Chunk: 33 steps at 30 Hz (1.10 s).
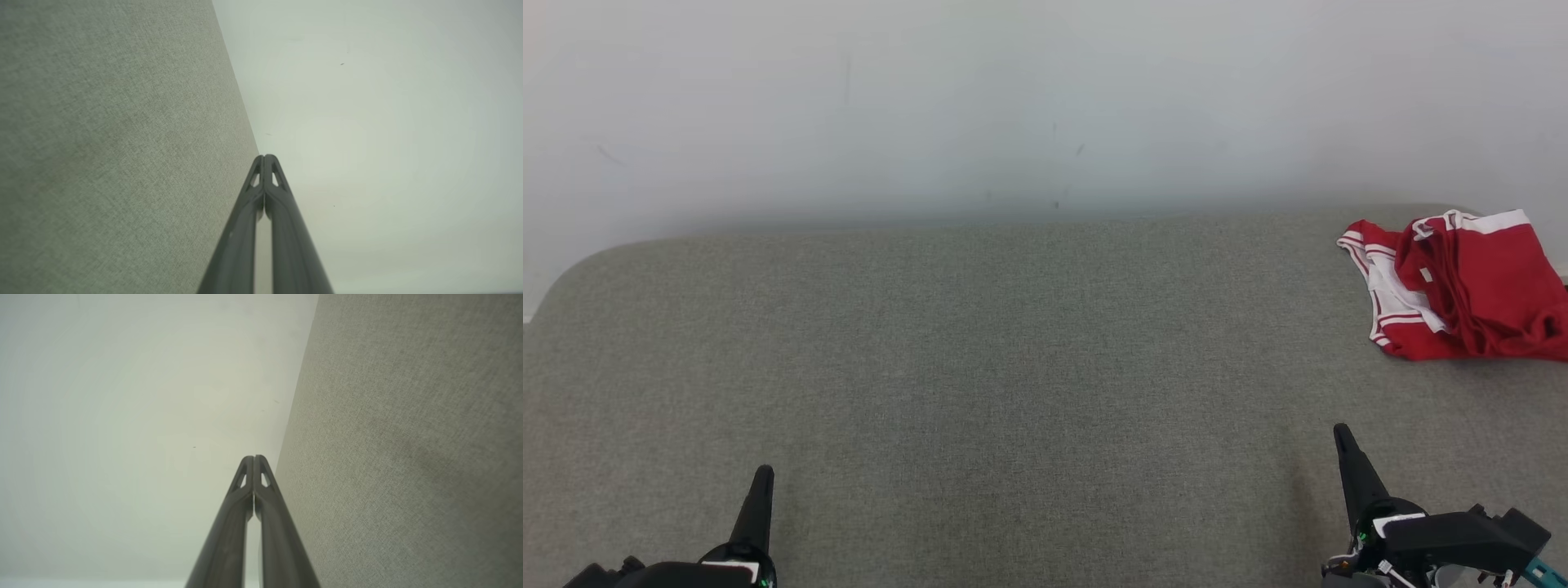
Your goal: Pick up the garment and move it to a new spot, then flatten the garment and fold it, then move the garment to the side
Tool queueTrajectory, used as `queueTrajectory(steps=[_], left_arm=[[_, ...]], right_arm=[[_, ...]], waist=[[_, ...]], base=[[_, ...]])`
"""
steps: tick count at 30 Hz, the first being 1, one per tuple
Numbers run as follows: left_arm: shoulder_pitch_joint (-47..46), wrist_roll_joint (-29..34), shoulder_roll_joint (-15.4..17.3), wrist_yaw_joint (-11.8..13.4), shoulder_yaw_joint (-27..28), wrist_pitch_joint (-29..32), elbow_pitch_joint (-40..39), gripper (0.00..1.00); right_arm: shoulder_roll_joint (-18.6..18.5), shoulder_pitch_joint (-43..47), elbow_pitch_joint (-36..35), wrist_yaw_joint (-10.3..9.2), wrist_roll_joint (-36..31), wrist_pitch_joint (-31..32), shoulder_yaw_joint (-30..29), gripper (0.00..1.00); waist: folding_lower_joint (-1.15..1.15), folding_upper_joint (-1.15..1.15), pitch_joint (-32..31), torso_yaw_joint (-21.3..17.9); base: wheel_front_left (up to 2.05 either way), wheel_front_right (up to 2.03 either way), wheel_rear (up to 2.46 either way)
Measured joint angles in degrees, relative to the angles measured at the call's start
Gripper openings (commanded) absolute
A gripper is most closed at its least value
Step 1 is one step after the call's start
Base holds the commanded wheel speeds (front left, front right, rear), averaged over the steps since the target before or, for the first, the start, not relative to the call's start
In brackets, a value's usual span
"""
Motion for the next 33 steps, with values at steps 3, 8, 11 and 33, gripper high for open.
queueTrajectory(steps=[3,8,11,33], left_arm=[[-0.1,-0.56,-0.22,-0.18,0.27,0.15,0.09,0.0],[-0.53,-2.19,-0.74,-0.89,0.9,0.65,0.42,0.0],[-0.74,-3.5,-0.98,-1.19,1.31,0.9,0.55,0.0],[-1.82,-8.12,-2.45,-3.13,3.14,2.16,1.33,0.0]], right_arm=[[0.0,-0.19,0.08,0.0,1.01,0.19,-0.01,0.0],[0.0,-0.56,0.22,0.0,3.14,0.49,-0.03,0.0],[0.0,-0.77,0.36,0.0,4.6,0.73,-0.07,0.0],[0.0,-1.9,0.82,0.0,11.03,1.71,-0.19,0.0]], waist=[[0.0,0.0,0.1,-0.01],[0.0,0.0,0.35,-0.05],[0.0,0.0,0.51,-0.07],[0.0,0.0,1.27,-0.17]], base=[[0.0,0.0,0.0],[0.0,0.0,0.0],[0.0,0.0,0.0],[0.0,0.0,0.0]])
